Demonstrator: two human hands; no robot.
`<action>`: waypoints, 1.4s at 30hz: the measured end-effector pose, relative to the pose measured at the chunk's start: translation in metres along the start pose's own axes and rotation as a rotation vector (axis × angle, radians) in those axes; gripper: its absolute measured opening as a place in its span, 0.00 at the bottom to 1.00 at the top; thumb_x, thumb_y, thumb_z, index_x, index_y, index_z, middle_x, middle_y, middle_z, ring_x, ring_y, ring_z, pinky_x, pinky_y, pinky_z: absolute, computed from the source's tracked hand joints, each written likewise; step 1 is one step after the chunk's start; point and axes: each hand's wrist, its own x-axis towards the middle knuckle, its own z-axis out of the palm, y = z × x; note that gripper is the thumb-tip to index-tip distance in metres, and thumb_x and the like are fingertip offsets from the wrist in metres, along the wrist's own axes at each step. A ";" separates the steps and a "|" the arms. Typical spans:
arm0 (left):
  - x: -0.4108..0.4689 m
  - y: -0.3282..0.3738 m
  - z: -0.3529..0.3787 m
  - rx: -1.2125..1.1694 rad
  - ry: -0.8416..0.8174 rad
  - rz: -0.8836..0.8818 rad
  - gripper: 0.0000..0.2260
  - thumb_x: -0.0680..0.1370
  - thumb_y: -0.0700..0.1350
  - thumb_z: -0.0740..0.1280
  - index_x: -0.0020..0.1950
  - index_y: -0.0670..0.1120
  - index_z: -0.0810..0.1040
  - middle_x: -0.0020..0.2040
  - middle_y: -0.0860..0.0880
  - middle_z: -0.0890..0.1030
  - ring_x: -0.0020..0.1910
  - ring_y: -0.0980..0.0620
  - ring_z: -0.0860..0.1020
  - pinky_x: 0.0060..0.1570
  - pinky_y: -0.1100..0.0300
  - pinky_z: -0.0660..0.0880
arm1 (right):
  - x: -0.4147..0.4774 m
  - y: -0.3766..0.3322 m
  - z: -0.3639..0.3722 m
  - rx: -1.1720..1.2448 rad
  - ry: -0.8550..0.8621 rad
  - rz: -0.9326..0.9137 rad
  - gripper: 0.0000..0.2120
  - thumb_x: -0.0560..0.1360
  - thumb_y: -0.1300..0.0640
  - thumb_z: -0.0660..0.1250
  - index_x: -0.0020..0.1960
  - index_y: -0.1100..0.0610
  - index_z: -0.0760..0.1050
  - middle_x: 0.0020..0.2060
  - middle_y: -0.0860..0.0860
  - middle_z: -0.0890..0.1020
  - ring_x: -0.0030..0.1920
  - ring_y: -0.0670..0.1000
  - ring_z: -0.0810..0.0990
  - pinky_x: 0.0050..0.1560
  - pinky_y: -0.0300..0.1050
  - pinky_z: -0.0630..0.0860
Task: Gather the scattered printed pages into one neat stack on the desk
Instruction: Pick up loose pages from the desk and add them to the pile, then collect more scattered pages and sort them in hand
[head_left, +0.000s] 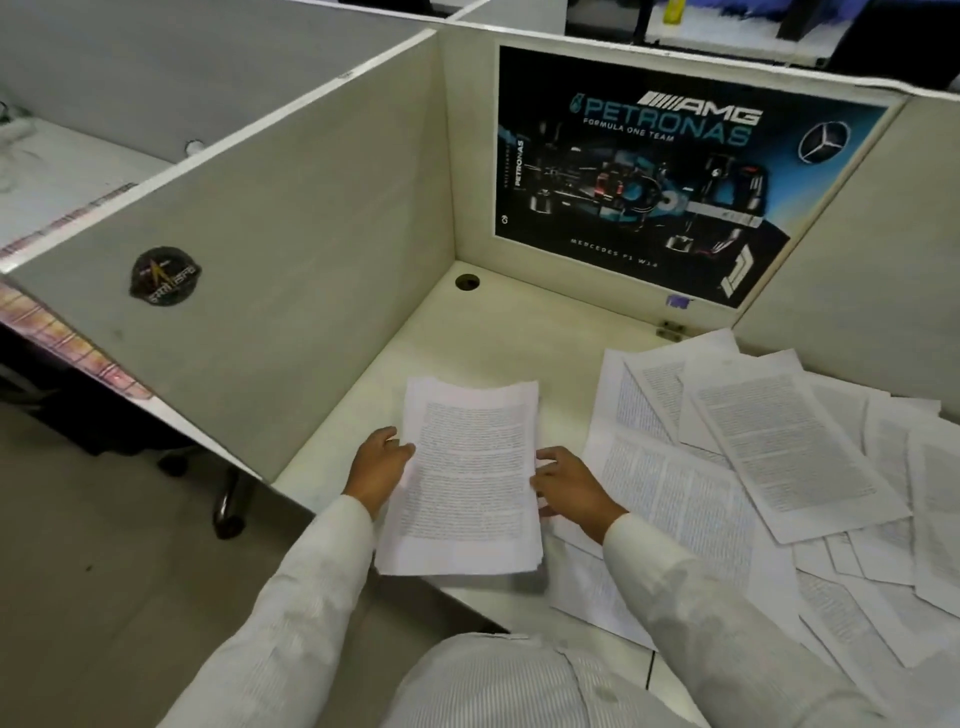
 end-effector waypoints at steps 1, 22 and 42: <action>0.001 -0.003 0.000 0.048 0.025 -0.005 0.23 0.80 0.43 0.65 0.75 0.45 0.67 0.71 0.45 0.72 0.66 0.47 0.73 0.59 0.61 0.69 | 0.003 0.005 0.000 0.021 0.024 0.031 0.21 0.78 0.62 0.66 0.69 0.58 0.65 0.51 0.56 0.81 0.44 0.54 0.82 0.41 0.48 0.81; -0.062 -0.021 0.182 0.352 -0.273 0.073 0.19 0.79 0.46 0.67 0.70 0.45 0.71 0.63 0.47 0.76 0.61 0.47 0.75 0.61 0.57 0.70 | -0.117 0.174 -0.123 -0.062 0.864 0.094 0.21 0.74 0.56 0.74 0.64 0.56 0.73 0.60 0.51 0.71 0.63 0.52 0.72 0.61 0.41 0.67; -0.072 -0.031 0.218 0.456 -0.139 0.026 0.03 0.79 0.45 0.66 0.47 0.47 0.74 0.45 0.49 0.75 0.50 0.47 0.74 0.55 0.54 0.71 | -0.099 0.185 -0.183 0.478 0.524 0.215 0.15 0.79 0.62 0.67 0.65 0.63 0.76 0.56 0.56 0.82 0.50 0.55 0.82 0.47 0.43 0.78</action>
